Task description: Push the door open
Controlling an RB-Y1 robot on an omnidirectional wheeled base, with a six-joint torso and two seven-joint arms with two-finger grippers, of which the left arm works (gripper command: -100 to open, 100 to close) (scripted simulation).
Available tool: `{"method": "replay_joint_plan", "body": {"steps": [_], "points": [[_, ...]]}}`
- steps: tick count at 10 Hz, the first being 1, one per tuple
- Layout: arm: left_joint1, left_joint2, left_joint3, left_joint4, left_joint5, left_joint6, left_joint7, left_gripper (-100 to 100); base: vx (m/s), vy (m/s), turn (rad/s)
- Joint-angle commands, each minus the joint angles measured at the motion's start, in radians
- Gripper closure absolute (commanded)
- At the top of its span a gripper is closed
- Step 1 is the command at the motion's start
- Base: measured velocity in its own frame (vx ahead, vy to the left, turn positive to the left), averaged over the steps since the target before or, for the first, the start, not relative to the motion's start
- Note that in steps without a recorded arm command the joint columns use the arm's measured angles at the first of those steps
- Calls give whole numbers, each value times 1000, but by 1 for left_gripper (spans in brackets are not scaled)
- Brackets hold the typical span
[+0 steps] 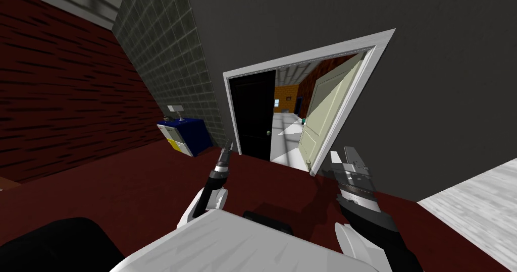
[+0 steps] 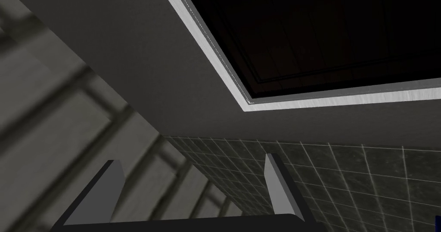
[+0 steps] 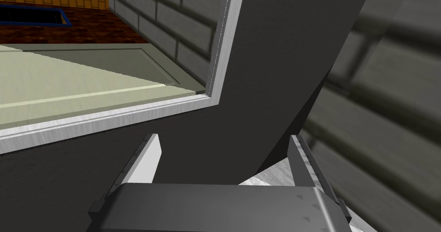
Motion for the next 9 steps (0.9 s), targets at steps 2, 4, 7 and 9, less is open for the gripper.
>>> {"method": "replay_joint_plan", "body": {"steps": [2,4,7,9], "points": [[-24,9,2,65,-17,-13,-43,-100,126,-41,18],[-37,13,3,103,-26,-23,-67,-100,121,-50,18],[-56,20,5,161,-41,-37,-104,-100,91,-37,15],[-70,24,6,203,-52,-47,-131,-100,89,-46,17]]}}
